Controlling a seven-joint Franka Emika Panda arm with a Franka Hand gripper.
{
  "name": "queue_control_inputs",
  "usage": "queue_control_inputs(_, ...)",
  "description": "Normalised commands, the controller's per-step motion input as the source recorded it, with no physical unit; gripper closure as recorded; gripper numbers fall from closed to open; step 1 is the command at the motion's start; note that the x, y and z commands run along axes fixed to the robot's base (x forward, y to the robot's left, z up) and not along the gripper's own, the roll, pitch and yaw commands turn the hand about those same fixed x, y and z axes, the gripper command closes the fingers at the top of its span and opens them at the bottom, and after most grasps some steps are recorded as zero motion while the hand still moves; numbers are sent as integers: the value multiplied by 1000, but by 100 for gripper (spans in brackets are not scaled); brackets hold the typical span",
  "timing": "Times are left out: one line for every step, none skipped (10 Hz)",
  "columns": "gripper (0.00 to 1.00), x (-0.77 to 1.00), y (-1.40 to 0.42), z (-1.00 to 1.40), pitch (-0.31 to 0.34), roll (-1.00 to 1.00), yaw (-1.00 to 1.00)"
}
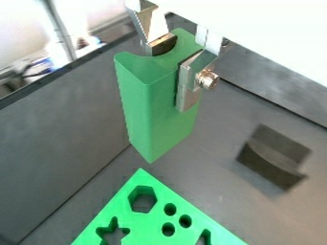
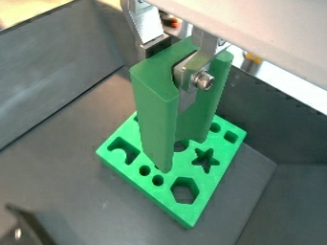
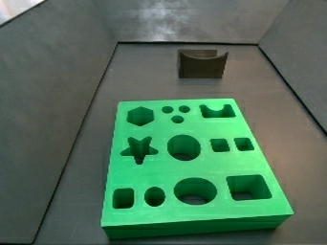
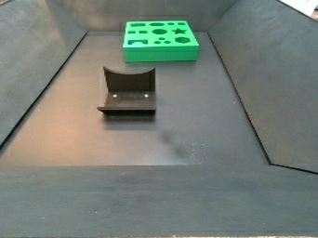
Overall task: Pick up the arch object. Move up. Move to above the board. Insert the arch object.
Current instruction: Insert the arch object.
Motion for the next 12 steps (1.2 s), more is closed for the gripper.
queue_control_inputs(100,0,0,-94,-3,0,-1000)
queue_control_inputs(100,20,0,-91,-10,0,-1000)
queue_control_inputs(100,31,0,-123,-10,0,-1000)
queue_control_inputs(100,57,0,-200,-29,0,-1000)
queue_control_inputs(100,223,0,-246,-46,0,-943)
queue_control_inputs(100,463,0,-260,-60,13,-726)
queue_control_inputs(100,514,0,-260,-94,0,-671)
queue_control_inputs(100,397,0,-346,-137,24,-771)
queue_control_inputs(100,289,0,-346,-104,31,-886)
queue_control_inputs(100,160,0,-334,-89,36,-1000)
queue_control_inputs(100,86,0,-303,-79,33,-1000)
queue_control_inputs(100,69,0,-309,-79,39,-1000)
